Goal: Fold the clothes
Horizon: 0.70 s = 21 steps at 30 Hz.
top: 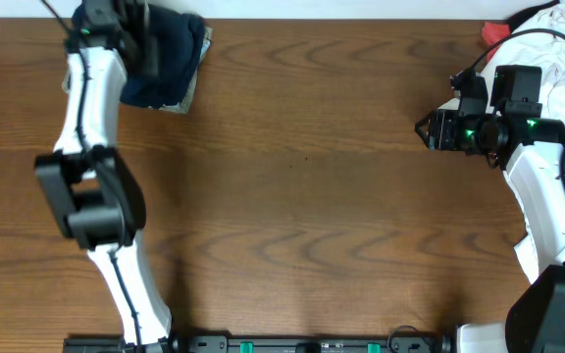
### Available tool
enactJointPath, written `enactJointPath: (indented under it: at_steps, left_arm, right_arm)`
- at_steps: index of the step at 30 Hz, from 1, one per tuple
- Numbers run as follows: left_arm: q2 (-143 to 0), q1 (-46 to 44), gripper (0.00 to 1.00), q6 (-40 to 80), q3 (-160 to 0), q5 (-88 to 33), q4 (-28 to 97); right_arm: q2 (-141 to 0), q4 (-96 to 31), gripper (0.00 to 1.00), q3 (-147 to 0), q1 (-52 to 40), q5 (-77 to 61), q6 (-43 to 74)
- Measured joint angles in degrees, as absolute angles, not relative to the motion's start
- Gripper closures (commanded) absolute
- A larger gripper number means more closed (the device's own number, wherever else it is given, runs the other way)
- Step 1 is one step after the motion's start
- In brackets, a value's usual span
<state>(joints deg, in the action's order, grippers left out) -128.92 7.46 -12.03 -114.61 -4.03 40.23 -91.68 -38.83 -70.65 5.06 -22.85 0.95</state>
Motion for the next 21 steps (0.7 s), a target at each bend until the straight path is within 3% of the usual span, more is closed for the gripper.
enactJointPath:
  at_steps: [5, 21]
  left_arm:
    - [-136.27, 7.40, 0.94, -12.03, -112.90, -5.85, 40.60]
    - [-131.83, 8.64, 0.94, -12.03, -113.71, -7.33, 36.62]
  right_arm:
    - [-91.68, -38.85, 0.46, -70.65, 5.04, -22.83, 0.95]
    - [-91.68, -38.74, 0.46, -70.65, 5.04, -22.85, 0.95]
